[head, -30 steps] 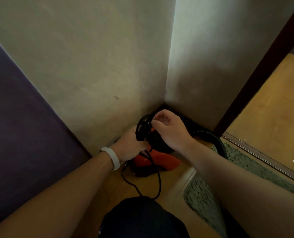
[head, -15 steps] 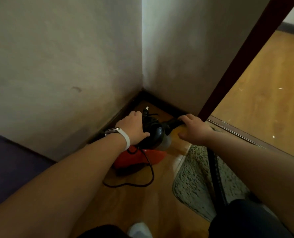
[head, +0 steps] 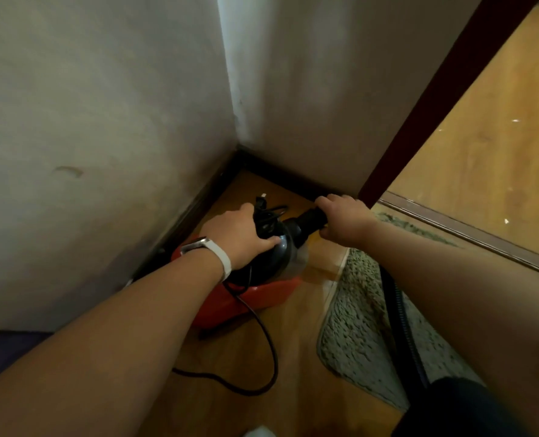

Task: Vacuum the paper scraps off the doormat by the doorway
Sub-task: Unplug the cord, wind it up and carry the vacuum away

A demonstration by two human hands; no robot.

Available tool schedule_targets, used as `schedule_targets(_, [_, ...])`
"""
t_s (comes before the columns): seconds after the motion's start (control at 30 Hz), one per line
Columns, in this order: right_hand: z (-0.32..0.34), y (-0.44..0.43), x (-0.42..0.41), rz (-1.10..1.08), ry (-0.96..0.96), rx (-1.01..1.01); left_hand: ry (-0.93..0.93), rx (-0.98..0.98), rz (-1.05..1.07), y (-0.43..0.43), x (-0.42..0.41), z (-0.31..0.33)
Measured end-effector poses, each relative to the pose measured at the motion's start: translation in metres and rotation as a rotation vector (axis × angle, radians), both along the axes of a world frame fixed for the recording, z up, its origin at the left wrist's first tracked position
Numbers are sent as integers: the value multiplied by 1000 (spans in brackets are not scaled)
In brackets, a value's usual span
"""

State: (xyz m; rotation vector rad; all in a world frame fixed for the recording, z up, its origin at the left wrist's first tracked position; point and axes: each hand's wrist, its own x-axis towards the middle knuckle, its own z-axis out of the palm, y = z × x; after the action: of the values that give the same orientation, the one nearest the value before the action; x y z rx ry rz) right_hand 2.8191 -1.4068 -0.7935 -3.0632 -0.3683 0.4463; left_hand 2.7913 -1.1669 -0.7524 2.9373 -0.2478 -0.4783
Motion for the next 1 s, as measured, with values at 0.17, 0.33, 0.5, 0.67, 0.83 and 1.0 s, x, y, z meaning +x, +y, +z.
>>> schedule_targets(0.17, [-10, -14, -10, -198, -58, 177, -54, 50, 15, -3, -1, -2])
schedule_targets(0.33, [-30, -46, -45, -513, -49, 432, -74, 83, 1, -3, -3, -3])
schedule_targets(0.5, [-73, -85, -115, -862, 177, 604, -106, 37, -19, -1, -3, -7])
schedule_targets(0.67, [-112, -99, -161, -1075, 363, 655, -134, 56, -13, -1, -3, -11])
schedule_targets(0.83, [-123, -100, -176, -1184, 405, 674, -135, 62, 14, -1, -3, -8])
schedule_targets(1.0, [-106, -97, -167, -1207, 247, 681, -92, 35, 17, 0, -4, -3])
